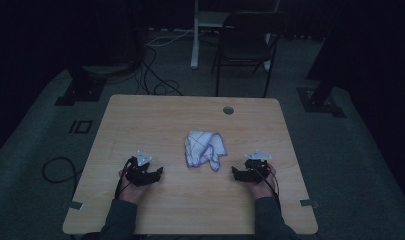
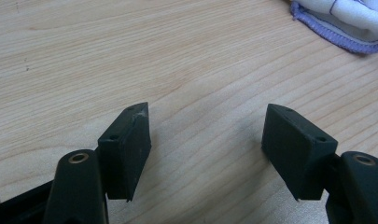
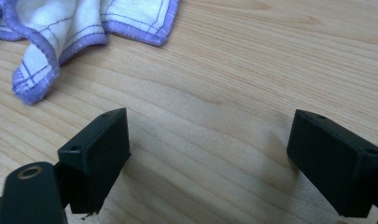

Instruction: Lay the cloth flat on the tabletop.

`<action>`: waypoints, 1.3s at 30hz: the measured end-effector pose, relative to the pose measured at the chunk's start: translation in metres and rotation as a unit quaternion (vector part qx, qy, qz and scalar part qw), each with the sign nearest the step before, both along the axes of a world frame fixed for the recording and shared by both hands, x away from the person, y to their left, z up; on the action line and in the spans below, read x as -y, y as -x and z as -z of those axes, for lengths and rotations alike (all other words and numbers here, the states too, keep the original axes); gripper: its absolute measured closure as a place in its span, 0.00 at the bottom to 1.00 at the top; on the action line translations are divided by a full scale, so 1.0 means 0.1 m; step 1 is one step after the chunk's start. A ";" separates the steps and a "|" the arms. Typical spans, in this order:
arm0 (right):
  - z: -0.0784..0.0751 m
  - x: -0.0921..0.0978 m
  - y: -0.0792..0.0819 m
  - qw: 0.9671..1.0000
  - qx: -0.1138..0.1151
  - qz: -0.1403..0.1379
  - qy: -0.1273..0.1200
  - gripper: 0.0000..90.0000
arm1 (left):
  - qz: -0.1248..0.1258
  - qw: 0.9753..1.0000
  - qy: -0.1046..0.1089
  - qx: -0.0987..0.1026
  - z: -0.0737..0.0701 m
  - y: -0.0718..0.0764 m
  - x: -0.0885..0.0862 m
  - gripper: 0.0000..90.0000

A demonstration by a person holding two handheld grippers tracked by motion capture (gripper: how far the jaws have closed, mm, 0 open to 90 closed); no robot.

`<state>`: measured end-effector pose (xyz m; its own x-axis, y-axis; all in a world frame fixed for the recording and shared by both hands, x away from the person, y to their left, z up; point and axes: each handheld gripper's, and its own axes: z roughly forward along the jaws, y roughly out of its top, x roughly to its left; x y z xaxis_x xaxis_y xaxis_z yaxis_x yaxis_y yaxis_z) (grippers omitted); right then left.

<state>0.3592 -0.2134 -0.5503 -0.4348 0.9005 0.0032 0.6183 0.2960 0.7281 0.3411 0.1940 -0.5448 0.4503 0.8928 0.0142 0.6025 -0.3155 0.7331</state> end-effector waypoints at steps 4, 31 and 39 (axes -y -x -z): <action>0.00 -0.02 0.01 1.000 0.000 0.002 -0.001 0.16 | -0.003 1.000 -0.001 0.000 0.00 0.01 0.01 0.37; -0.21 -0.22 0.20 0.998 0.031 -0.056 -0.026 0.62 | -0.006 1.000 -0.001 0.000 0.00 0.01 0.01 0.37; -0.25 -0.34 0.24 0.996 0.037 -0.076 -0.023 0.69 | -0.006 1.000 0.000 0.000 0.00 0.01 0.01 0.37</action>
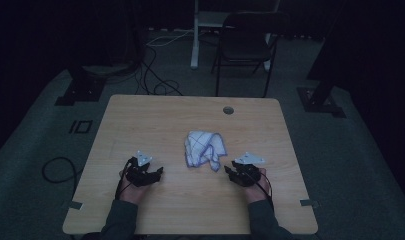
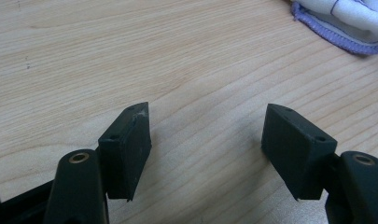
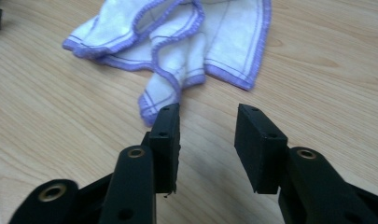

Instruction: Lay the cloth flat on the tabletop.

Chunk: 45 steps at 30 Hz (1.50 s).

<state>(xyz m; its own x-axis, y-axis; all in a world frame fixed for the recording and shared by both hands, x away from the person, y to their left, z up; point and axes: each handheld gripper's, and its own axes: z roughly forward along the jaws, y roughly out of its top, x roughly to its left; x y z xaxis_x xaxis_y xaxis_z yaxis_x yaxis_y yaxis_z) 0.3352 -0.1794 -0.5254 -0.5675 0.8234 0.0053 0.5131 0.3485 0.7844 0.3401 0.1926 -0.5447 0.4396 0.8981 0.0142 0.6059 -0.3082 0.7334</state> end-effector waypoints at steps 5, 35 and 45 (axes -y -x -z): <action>-0.02 -0.06 0.02 1.000 0.004 -0.012 -0.002 0.73 | 0.000 1.000 0.000 0.000 0.00 0.00 0.00 0.37; -0.09 -0.57 0.03 0.997 0.016 -0.079 -0.006 0.73 | -0.002 1.000 -0.001 0.000 0.00 0.00 0.00 0.37; -0.04 -0.76 -0.01 0.995 0.015 -0.100 0.007 0.71 | -0.001 1.000 -0.001 -0.001 0.00 0.00 0.00 0.37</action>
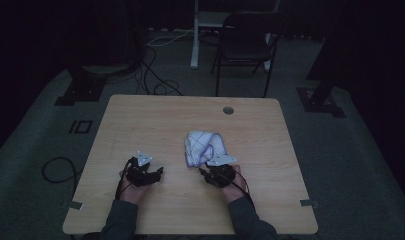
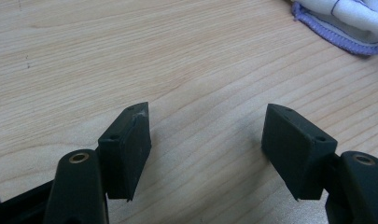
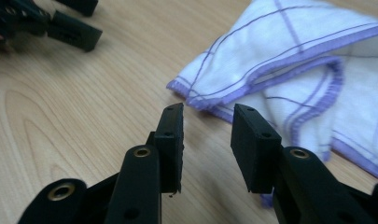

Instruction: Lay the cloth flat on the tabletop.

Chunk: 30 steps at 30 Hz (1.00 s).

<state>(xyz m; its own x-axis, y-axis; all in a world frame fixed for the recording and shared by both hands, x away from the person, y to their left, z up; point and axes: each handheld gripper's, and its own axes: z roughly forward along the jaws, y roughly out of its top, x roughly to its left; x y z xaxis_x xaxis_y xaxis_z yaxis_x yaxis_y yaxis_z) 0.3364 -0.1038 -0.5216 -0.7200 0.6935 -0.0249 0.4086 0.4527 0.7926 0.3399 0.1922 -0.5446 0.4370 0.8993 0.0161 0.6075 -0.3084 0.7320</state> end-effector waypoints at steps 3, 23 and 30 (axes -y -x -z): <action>0.05 -0.05 -0.03 1.000 -0.005 -0.004 0.012 0.71 | 0.000 1.000 0.000 0.000 0.00 0.00 0.00 0.37; 0.15 -0.24 -0.22 0.999 -0.009 0.002 0.035 0.91 | 0.000 1.000 0.000 0.000 0.00 0.00 0.00 0.37; 0.09 -0.19 -0.22 1.000 0.003 0.004 0.027 0.98 | 0.003 1.000 0.000 0.000 0.00 0.00 0.01 0.37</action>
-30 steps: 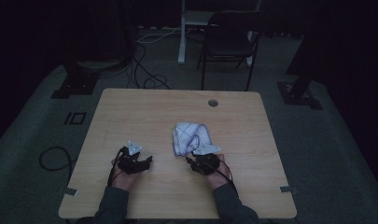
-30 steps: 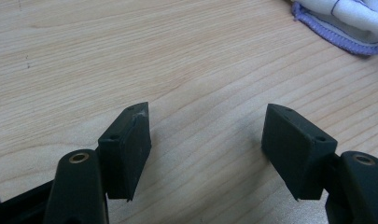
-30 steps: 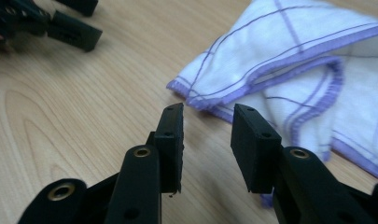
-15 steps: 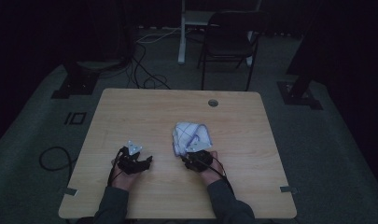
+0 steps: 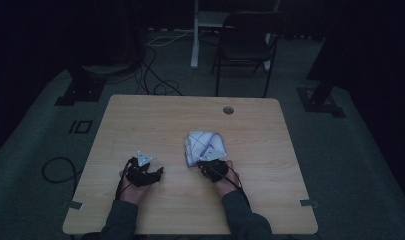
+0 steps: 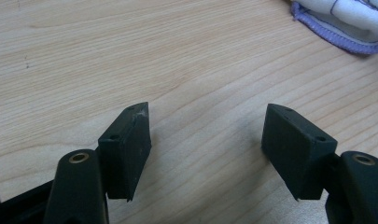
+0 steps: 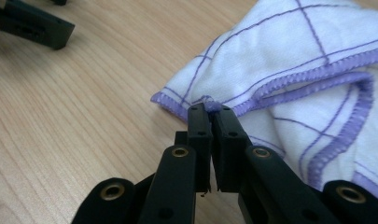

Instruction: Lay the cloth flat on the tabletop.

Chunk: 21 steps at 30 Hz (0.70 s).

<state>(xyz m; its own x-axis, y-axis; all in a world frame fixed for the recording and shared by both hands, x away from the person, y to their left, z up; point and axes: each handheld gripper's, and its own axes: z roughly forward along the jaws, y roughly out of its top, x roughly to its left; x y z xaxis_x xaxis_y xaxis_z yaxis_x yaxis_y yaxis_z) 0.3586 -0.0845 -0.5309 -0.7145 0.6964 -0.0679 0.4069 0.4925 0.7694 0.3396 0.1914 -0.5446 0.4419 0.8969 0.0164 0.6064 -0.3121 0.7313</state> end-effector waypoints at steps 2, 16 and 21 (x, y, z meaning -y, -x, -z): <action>-0.02 0.01 0.00 1.000 0.002 0.002 -0.003 0.98 | 0.001 1.000 0.000 0.000 0.00 0.00 0.01 0.37; -0.31 0.13 -0.13 0.999 0.031 0.020 -0.023 0.98 | 0.010 1.000 0.001 -0.002 -0.01 0.03 0.00 0.40; -0.40 0.23 -0.20 0.998 0.039 0.034 -0.026 0.98 | 0.017 1.000 0.008 -0.006 -0.02 0.04 0.03 0.46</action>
<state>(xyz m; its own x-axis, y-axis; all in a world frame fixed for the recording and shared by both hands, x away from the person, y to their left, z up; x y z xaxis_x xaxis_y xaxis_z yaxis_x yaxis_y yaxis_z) 0.3786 -0.1075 -0.4907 -0.6598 0.7467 -0.0839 0.3752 0.4242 0.8242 0.3360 0.1888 -0.5424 0.4727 0.8812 -0.0035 0.6049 -0.3216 0.7285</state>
